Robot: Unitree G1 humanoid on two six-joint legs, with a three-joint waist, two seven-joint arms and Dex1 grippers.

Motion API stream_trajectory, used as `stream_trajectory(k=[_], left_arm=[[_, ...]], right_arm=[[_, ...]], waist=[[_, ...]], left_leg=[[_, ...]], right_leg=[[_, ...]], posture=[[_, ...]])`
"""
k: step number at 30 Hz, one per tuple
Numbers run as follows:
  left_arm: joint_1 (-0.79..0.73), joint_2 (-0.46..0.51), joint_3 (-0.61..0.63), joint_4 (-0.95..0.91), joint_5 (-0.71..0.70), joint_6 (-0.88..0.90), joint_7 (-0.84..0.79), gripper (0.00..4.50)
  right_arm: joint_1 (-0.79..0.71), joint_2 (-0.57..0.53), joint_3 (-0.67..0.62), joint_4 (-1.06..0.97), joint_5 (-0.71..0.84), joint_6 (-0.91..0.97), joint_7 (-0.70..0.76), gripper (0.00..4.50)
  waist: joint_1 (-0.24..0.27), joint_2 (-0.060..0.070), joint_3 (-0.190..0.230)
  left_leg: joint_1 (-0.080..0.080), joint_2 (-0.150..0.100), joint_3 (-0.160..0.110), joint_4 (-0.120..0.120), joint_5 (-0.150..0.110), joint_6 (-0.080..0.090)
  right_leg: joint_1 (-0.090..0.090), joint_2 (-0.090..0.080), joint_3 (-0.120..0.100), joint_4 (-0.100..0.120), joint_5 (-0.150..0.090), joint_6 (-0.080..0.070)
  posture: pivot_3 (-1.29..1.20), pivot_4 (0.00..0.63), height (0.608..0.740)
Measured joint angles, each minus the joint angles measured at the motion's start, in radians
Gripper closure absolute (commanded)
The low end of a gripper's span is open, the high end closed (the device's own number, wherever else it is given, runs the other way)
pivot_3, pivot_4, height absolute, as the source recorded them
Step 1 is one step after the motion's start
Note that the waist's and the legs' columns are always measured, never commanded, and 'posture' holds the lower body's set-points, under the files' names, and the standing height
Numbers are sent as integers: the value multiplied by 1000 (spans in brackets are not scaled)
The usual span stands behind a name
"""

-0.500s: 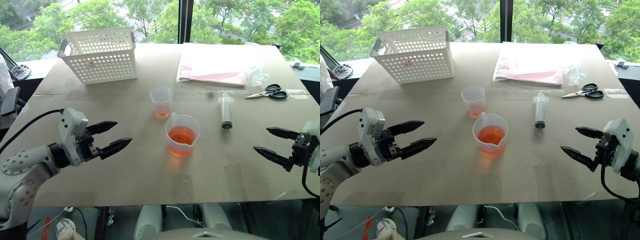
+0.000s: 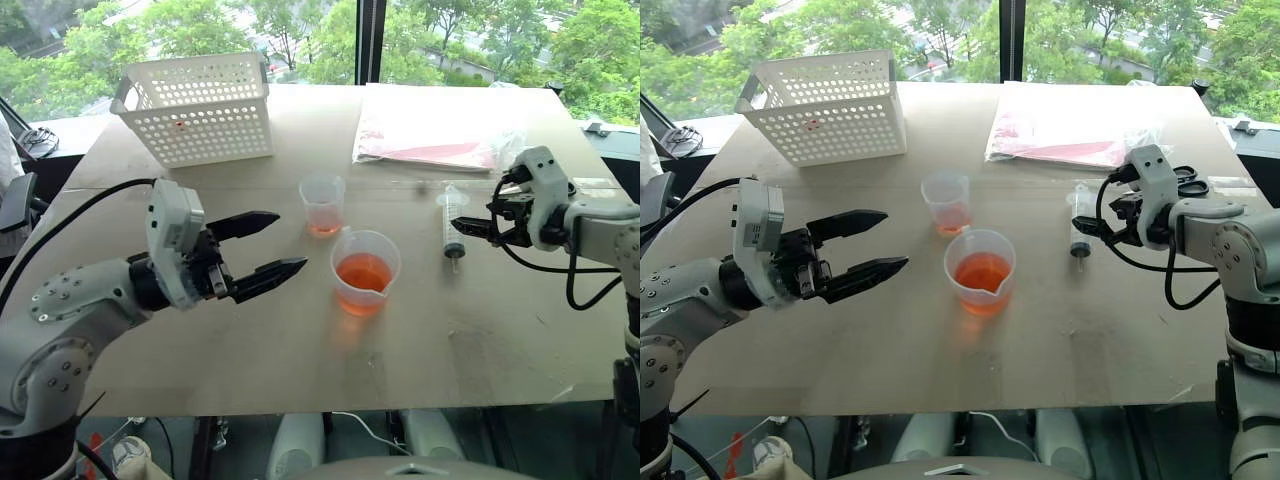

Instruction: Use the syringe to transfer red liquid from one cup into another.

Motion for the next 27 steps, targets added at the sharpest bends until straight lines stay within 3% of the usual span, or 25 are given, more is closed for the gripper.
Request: stream_trajectory(k=[5,8,13,21,27], left_arm=[[3,13,2,-27,-27,3,2,77],[10,15,2,-52,-39,3,21,77],[26,14,3,-83,-75,5,69,77],[125,8,34,-148,-140,4,158,77],[182,15,90,-180,-188,3,202,77]], right_arm=[[-180,56,34,281,-23,62,-82,0],[-324,120,35,553,-63,63,-141,0],[-435,192,13,807,-159,51,-187,0],[-552,263,54,1182,-323,-279,-122,0],[-612,274,57,1302,-397,-404,-45,0]], waist=[[0,0,0],[-3,0,0],[-2,0,0],[-14,2,1],[-25,2,1]], left_leg=[[-1,0,-1,-1,0,0],[0,0,-1,-1,0,0],[-1,0,-1,-1,0,0],[-1,0,-1,-2,0,0],[-1,0,-2,-2,0,0]], right_leg=[[0,0,-1,-1,0,1],[0,0,-1,-1,1,3],[0,0,-2,0,2,4],[-1,0,-2,-1,2,4],[0,0,-2,-1,2,4]], posture=[[0,150,740],[0,150,740],[0,150,740],[0,150,740],[0,150,740]])
